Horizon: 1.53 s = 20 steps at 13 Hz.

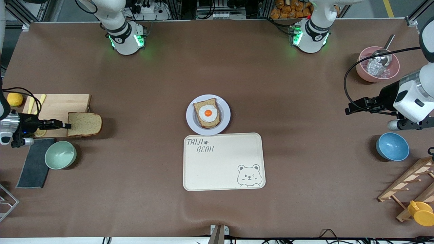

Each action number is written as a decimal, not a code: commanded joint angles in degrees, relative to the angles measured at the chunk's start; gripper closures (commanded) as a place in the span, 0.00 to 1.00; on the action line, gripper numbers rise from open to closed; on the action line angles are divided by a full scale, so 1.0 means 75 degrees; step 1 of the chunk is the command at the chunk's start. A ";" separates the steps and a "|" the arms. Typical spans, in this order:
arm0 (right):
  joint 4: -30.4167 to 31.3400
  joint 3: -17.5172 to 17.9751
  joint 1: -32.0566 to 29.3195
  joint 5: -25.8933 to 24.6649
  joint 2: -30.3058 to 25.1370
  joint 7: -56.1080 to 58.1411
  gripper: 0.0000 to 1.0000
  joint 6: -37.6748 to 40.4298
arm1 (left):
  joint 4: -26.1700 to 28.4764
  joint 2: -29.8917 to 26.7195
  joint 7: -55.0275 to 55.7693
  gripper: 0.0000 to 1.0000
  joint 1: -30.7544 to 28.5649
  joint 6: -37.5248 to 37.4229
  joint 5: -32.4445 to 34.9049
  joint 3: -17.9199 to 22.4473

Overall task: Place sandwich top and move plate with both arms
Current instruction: 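Carry the bread slice with the right gripper toward the white plate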

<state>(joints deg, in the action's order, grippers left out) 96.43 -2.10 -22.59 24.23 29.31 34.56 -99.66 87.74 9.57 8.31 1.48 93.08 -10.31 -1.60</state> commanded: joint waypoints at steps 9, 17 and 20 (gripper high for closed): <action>0.0572 -0.0060 0.1815 0.1971 -0.0310 -0.2122 1.00 -0.0223 | 0.0043 0.0036 0.0028 0.00 0.0001 0.0211 -0.0559 -0.0022; 0.2130 -0.0060 0.3548 0.3332 -0.0919 -0.2733 1.00 -0.2283 | 0.0114 0.0130 0.0028 0.00 -0.0045 0.0164 -0.0582 -0.0022; 0.2388 -0.0060 0.4344 0.3903 -0.1024 -0.2769 1.00 -0.2426 | 0.0183 0.0235 0.0028 0.00 -0.0045 0.0164 -0.0571 -0.0022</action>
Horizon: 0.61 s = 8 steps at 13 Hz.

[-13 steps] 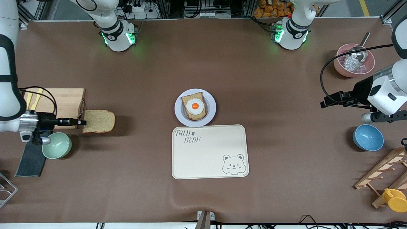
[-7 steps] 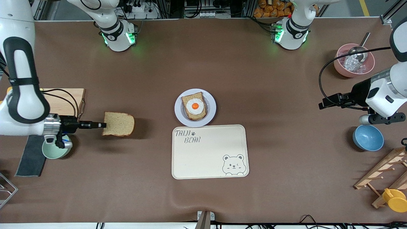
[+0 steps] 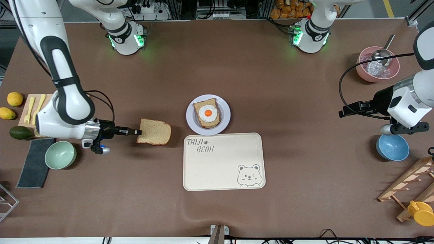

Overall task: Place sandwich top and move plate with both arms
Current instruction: 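Carry the bread slice with the right gripper toward the white plate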

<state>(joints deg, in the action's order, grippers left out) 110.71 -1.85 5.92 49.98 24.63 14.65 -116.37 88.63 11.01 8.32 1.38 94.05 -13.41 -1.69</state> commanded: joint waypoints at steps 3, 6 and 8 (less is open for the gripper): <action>0.0532 -0.0093 0.1247 0.0789 -0.0425 -0.0218 1.00 -0.0363 | 0.0136 0.0020 0.0028 0.00 -0.0032 0.0023 -0.0169 -0.0009; 0.0614 -0.0093 0.1915 0.1103 -0.0355 -0.0242 1.00 -0.0795 | 0.0136 0.0008 0.0005 0.00 -0.0102 -0.0012 -0.0158 -0.0009; 0.0731 -0.0093 0.2465 0.1375 -0.0308 -0.0242 1.00 -0.1344 | 0.0136 -0.0038 -0.0007 0.00 -0.0114 -0.0012 -0.0158 -0.0009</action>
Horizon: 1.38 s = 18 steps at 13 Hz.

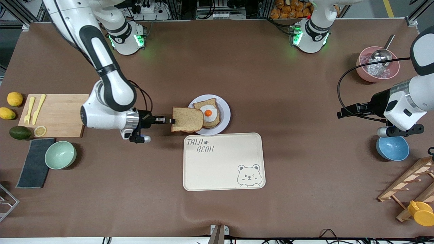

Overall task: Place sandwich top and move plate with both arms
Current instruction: 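Lower the bread slice onto the egg toast with the right gripper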

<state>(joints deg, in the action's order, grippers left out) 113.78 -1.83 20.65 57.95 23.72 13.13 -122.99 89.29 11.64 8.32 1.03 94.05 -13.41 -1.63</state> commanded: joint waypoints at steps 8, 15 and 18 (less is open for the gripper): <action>0.0755 -0.0084 0.1043 0.0641 -0.0128 0.0042 1.00 -0.0781 | 0.0025 -0.0263 -0.0101 0.00 -0.0207 -0.0269 -0.0169 -0.0029; 0.0837 -0.0084 0.1442 0.1192 -0.0105 0.0066 1.00 -0.0851 | 0.0013 -0.0251 -0.0136 0.00 -0.0254 -0.0211 -0.0169 -0.0041; 0.0837 -0.0084 0.1594 0.1204 -0.0046 0.0054 1.00 -0.1074 | 0.0013 -0.0239 -0.0136 0.00 -0.0254 -0.0177 -0.0227 -0.0053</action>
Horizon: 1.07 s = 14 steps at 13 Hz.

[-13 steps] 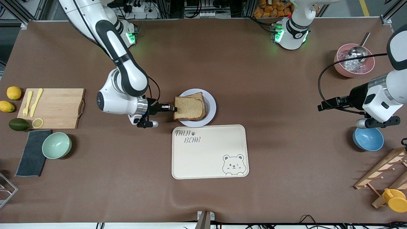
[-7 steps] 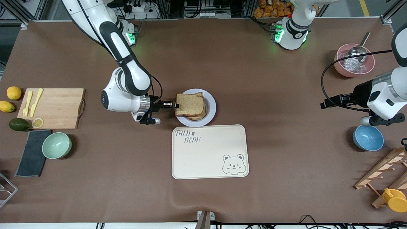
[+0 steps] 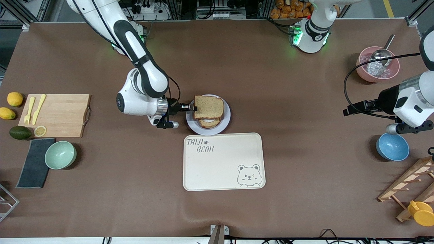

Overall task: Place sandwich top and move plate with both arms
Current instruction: 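Lower the bread slice onto the egg toast with the right gripper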

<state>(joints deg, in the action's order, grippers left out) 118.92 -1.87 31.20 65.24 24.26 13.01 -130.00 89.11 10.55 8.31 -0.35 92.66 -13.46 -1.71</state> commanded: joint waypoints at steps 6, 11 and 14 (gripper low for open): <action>0.0093 -0.0090 0.0200 0.0513 -0.0035 0.0070 1.00 -0.0128 | 0.0072 -0.0012 -0.0136 0.00 -0.0059 0.0008 -0.0490 -0.0042; 0.0046 -0.0090 0.0165 0.0513 0.0047 0.0012 0.65 -0.0116 | -0.0045 0.0105 -0.0136 0.00 0.0046 0.0160 -0.0373 -0.0053; 0.0046 -0.0090 0.0200 0.0524 0.0047 -0.0012 0.45 -0.0128 | -0.0057 0.0105 -0.0124 0.00 0.0233 0.0406 -0.0385 -0.0053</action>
<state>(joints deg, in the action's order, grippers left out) 119.24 -2.16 31.96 67.54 24.60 12.99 -130.63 89.30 11.15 8.18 0.36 94.69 -15.81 -2.11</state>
